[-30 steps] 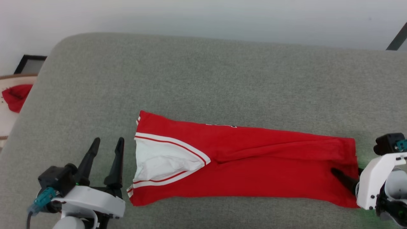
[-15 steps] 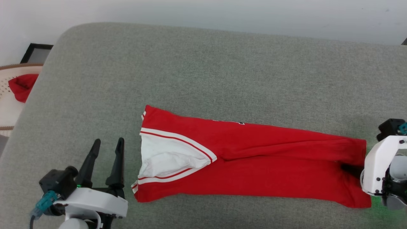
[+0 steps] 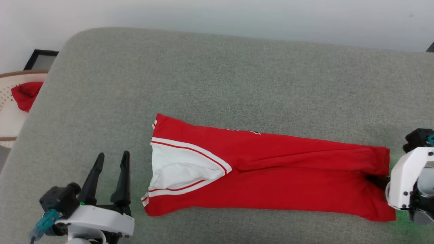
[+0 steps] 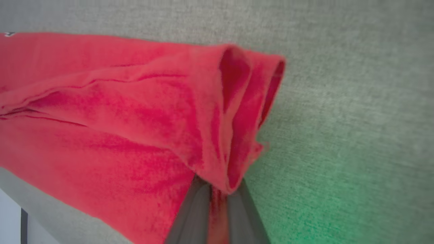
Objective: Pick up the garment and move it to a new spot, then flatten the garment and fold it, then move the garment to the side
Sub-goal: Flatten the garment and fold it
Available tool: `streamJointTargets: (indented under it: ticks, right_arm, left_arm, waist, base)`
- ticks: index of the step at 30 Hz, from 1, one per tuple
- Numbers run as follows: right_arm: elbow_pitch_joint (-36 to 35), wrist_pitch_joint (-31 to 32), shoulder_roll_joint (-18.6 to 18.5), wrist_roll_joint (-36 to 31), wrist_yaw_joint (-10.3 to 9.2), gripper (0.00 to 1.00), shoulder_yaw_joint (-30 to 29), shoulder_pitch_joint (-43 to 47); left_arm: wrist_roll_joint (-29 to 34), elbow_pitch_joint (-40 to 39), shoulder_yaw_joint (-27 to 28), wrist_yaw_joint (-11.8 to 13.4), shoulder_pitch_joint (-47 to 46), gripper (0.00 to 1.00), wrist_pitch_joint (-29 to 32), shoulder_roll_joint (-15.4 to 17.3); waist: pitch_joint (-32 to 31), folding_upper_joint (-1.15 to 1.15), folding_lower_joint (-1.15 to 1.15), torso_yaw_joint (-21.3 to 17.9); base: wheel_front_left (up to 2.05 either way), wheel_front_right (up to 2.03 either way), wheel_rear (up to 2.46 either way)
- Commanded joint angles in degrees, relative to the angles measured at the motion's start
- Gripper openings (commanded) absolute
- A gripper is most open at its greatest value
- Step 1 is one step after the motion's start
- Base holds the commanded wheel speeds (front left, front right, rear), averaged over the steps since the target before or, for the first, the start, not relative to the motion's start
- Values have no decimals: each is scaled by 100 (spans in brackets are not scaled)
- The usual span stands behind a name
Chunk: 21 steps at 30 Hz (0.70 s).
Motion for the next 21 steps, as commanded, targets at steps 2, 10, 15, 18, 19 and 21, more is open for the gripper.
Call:
streamJointTargets:
  ticks: [2, 10, 15, 18, 19, 21]
  right_arm:
    - [167, -49, -182, -104, -22, 0, -82, 21]
    - [572, -299, -610, -311, -16, 0, -359, -166]
    - [809, -364, -816, -420, -15, 0, -429, -238]
    - [759, -308, -823, -345, -15, 0, -366, -277]
    - [696, -283, -833, -322, -15, 0, -319, -277]
    - [506, -202, -829, -236, -15, 0, -187, -221]
  left_arm:
    - [69, -17, 45, -40, 104, 100, 3, -18]
    - [151, -16, 158, -120, 301, 100, 3, -59]
    - [179, 14, 218, -146, 418, 100, 3, -50]
    - [185, 36, 268, -151, 500, 100, 3, -40]
    - [176, 37, 294, -141, 526, 100, 3, -46]
    - [177, 60, 320, -144, 598, 100, 3, -42]
  waist:
    - [-73, 0, -1, -15]
    - [-268, 0, -1, -49]
    - [-374, 0, -1, -95]
    - [-459, 0, -1, -149]
    - [-493, 0, -1, -169]
    - [-580, 0, -1, -204]
  base:
    - [0, 0, 0]
    - [0, 0, 0]
    - [0, 0, 0]
    - [0, 0, 0]
    - [0, 0, 0]
    - [0, 0, 0]
